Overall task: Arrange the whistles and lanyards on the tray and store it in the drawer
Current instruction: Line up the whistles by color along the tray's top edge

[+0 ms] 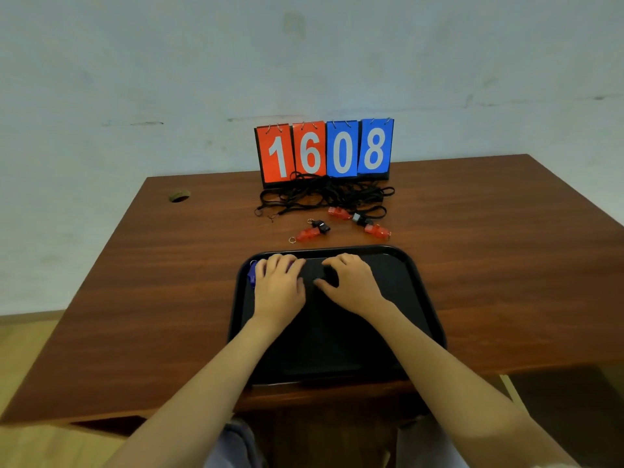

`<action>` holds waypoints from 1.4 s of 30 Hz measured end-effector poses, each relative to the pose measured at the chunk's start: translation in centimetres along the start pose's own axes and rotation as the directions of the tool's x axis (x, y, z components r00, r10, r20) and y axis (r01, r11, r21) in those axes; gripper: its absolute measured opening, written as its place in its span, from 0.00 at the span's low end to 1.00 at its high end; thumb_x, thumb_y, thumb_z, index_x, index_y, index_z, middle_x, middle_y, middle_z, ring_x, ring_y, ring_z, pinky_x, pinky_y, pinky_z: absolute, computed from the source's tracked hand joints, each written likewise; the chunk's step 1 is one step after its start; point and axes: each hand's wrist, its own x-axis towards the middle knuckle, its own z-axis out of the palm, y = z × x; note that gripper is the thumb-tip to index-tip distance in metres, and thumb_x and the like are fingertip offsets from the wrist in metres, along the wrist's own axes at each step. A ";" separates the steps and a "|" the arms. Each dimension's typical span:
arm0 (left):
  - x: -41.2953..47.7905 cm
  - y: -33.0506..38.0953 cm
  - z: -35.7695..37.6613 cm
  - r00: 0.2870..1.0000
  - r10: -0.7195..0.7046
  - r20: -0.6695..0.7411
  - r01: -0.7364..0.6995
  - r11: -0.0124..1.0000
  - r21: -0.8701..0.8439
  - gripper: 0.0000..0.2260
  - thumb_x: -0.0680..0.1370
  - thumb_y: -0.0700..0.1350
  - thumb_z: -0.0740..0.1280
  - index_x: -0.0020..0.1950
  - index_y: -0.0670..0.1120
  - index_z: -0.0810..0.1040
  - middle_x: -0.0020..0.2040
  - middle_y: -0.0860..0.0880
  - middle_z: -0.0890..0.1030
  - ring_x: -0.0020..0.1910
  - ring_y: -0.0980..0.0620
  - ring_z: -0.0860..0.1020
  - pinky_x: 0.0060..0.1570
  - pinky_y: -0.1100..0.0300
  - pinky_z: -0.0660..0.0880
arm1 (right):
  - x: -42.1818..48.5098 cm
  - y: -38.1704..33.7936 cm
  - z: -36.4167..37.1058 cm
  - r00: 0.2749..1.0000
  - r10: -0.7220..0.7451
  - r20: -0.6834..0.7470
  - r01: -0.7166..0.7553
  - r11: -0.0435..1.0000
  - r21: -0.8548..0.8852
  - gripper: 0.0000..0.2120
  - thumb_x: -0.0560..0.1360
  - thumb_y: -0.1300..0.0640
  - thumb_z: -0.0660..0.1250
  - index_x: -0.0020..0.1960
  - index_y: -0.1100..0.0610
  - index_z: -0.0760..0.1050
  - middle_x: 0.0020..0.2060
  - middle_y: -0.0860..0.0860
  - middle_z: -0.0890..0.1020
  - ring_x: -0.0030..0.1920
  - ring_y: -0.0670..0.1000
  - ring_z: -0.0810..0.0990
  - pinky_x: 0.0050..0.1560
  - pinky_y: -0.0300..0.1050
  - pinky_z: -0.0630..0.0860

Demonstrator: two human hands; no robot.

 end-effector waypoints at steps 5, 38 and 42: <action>0.7 -1.0 0.3 0.992 0.016 0.126 -0.035 0.988 0.147 0.17 0.63 0.45 0.79 0.50 0.46 0.83 0.50 0.48 0.84 0.52 0.43 0.80 0.54 0.44 0.74 | 0.3 -0.7 0.4 0.998 0.025 0.061 -0.021 0.997 -0.070 0.24 0.74 0.40 0.64 0.66 0.51 0.72 0.58 0.51 0.73 0.61 0.51 0.69 0.61 0.45 0.67; 1.1 -2.2 -0.5 0.981 0.009 0.195 -0.016 0.999 0.031 0.16 0.76 0.47 0.66 0.63 0.47 0.75 0.63 0.50 0.77 0.66 0.48 0.68 0.66 0.51 0.50 | 3.5 -0.7 1.0 0.995 -0.061 0.081 0.063 0.998 -0.020 0.22 0.77 0.63 0.60 0.69 0.47 0.70 0.61 0.51 0.77 0.64 0.53 0.72 0.64 0.50 0.68; 1.1 -2.1 -0.7 0.978 -0.005 0.211 -0.001 1.000 0.028 0.17 0.76 0.49 0.66 0.64 0.48 0.75 0.64 0.50 0.76 0.66 0.48 0.68 0.67 0.50 0.52 | 3.4 -0.5 0.9 0.995 -0.051 0.082 0.051 0.999 -0.001 0.22 0.77 0.62 0.61 0.69 0.48 0.70 0.61 0.51 0.77 0.64 0.53 0.72 0.65 0.50 0.67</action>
